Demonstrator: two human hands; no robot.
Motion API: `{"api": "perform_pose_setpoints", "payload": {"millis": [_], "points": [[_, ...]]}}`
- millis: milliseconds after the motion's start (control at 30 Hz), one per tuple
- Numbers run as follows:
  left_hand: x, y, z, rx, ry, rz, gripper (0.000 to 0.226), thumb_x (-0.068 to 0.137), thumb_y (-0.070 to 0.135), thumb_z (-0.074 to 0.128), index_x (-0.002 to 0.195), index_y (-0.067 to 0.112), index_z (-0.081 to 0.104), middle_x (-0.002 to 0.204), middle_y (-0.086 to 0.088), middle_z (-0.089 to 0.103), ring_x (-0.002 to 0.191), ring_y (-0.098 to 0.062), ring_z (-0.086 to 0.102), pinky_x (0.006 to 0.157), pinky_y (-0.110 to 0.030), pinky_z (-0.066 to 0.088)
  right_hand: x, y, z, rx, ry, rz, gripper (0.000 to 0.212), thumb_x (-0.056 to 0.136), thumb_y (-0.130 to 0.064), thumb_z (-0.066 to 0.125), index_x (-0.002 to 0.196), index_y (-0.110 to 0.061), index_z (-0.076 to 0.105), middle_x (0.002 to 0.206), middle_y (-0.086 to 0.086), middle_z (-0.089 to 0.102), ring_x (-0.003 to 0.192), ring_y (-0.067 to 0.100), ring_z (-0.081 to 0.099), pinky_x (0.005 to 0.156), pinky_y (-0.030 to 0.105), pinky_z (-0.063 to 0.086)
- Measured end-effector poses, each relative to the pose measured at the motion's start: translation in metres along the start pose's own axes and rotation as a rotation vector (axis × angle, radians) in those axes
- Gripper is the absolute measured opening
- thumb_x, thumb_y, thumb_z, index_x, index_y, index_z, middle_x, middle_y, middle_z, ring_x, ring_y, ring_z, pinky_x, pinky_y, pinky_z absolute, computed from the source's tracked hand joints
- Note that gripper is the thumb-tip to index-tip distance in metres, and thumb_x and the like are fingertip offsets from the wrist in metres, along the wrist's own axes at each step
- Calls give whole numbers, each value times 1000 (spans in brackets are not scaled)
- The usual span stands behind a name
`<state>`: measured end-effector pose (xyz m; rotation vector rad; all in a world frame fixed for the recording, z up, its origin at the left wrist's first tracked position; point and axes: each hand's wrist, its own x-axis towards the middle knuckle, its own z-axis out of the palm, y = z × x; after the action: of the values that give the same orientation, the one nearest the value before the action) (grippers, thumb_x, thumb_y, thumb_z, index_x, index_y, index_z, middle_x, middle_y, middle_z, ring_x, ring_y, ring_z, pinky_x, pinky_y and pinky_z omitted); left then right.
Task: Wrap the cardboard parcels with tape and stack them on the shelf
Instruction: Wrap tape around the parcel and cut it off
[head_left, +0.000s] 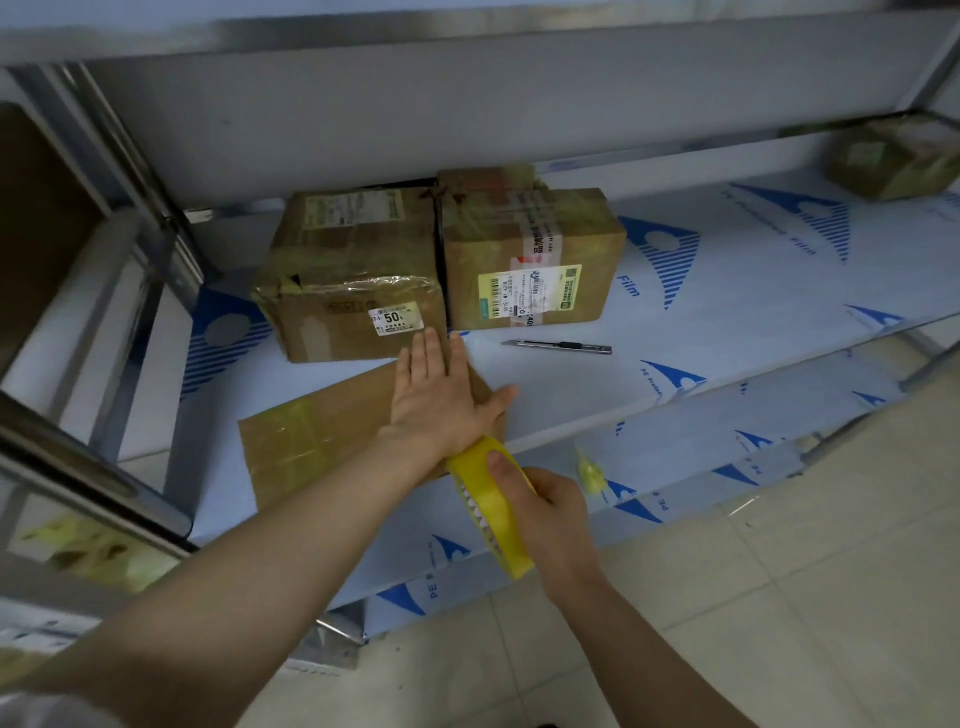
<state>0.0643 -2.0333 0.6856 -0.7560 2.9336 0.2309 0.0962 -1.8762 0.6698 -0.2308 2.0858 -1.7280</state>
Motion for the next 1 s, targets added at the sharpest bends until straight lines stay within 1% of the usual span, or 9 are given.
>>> {"api": "perform_pose_setpoints", "payload": {"millis": [200, 300, 433, 600, 667, 733, 833, 933, 1000], "points": [[-6, -1, 3, 20, 6, 20, 99, 80, 81, 11, 150, 15, -14, 156, -16, -21, 143, -26, -24, 113, -40, -17, 0, 1, 0, -11, -9, -15, 65, 84, -43, 66, 38, -23, 26, 40, -9, 23, 39, 7, 24, 41, 17, 24], [2, -14, -7, -60, -82, 9, 99, 81, 81, 18, 151, 17, -9, 159, -11, -14, 145, -24, -16, 115, -39, -13, 0, 3, -2, -13, -4, 11, 65, 83, -46, 66, 37, -23, 26, 40, -10, 23, 39, 7, 24, 40, 17, 24], [3, -36, -15, -39, -15, -102, 93, 84, 78, 15, 152, 17, -6, 160, -6, -3, 147, -20, -7, 117, -44, -8, 1, 3, -3, -15, -35, 40, 64, 81, -51, 66, 40, -24, 26, 42, -8, 24, 41, 8, 26, 42, 19, 26], [-7, -56, -50, -176, -346, 27, 122, 66, 77, 55, 150, 22, -14, 155, -9, -26, 143, -21, -24, 114, -42, -12, 5, 2, -2, -21, -25, 83, 62, 77, -58, 66, 37, -24, 31, 42, -10, 28, 42, 8, 30, 48, 23, 30], [-23, -70, -52, -29, -447, 59, 143, 46, 79, 64, 146, 27, -24, 149, -7, -39, 139, -22, -32, 112, -48, -14, 5, 0, -2, -33, -20, 110, 61, 77, -58, 67, 38, -24, 34, 42, -10, 31, 43, 8, 33, 52, 26, 32], [-42, -72, -41, 69, -416, 40, 147, 47, 76, 72, 143, 32, -31, 148, -9, -41, 139, -24, -33, 112, -52, -16, 1, -7, -1, -34, -16, 135, 53, 77, -56, 67, 45, -24, 40, 47, -5, 41, 50, 11, 42, 56, 27, 35], [-49, -68, -43, 6, -320, 41, 128, 65, 58, 75, 147, 35, -20, 157, -12, -17, 145, -28, -16, 115, -53, -7, -7, -35, -10, -44, -73, 195, 52, 76, -57, 68, 69, -6, 62, 70, 14, 61, 74, 27, 62, 71, 31, 44], [-46, -77, -71, -291, -545, 73, 117, 66, 54, 78, 150, 38, -2, 154, 2, 15, 143, -23, 14, 114, -40, 19, -15, -81, -32, 0, -261, 206, 41, 71, -51, 73, 95, -18, 68, 96, 9, 70, 93, 27, 66, 90, 43, 51], [-49, -83, -87, -496, -713, 126, 104, 65, 52, 79, 150, 35, 21, 147, 9, 37, 134, -16, 37, 107, -31, 33, -19, -113, -43, 56, -422, 109, 36, 63, -37, 79, 92, -15, 72, 95, 10, 73, 88, 26, 70, 83, 42, 56]]}}
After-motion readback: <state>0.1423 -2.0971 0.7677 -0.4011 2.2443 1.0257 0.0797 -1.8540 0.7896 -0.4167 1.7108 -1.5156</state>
